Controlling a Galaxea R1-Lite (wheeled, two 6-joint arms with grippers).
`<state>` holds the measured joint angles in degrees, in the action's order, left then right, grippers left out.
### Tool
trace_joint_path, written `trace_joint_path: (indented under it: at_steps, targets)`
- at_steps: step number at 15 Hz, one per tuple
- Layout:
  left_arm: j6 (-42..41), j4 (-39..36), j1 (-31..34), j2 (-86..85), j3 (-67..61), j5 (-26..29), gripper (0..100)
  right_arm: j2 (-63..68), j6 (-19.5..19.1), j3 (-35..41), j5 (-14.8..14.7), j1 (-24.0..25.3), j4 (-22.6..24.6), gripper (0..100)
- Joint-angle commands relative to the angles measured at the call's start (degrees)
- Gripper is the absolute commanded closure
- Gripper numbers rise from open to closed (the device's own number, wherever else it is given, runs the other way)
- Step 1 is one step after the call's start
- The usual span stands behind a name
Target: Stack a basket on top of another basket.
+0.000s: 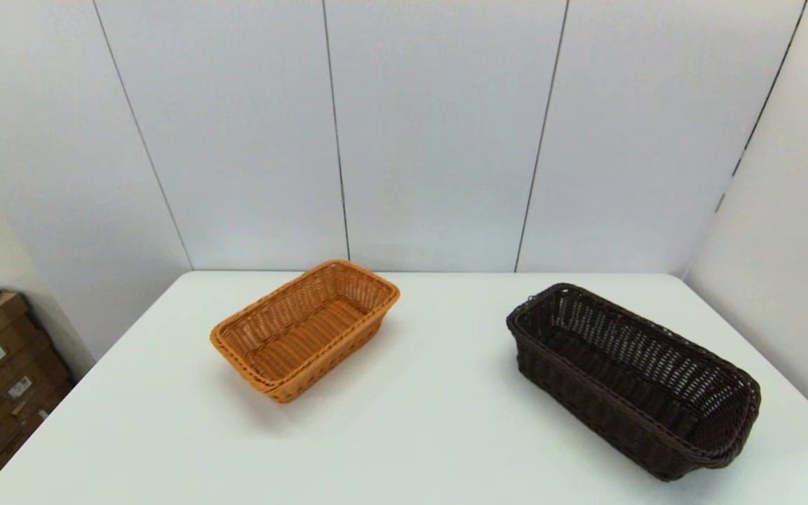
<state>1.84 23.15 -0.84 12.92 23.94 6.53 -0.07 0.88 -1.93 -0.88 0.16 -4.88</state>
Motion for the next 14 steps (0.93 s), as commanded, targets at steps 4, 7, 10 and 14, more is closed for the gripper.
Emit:
trace_joint_path:
  at_steps: [4,7,10,14]
  targets:
    - [16.18,8.05,-0.04,53.26,24.31,-0.29,0,-0.01,0.0,-0.01,0.0,0.02,-0.05,0]
    - [26.64,12.36,-0.74,71.28,33.71,-0.29,0,-0.01,0.0,-0.01,0.0,0.02,-0.05,0]
    - [33.93,14.12,-2.76,81.56,37.76,-0.29,0,0.07,0.0,-0.1,0.0,0.02,-0.05,0]
    - [40.87,14.12,-6.72,92.2,43.65,-0.29,0,0.07,0.0,-0.01,0.0,0.02,-0.05,0]
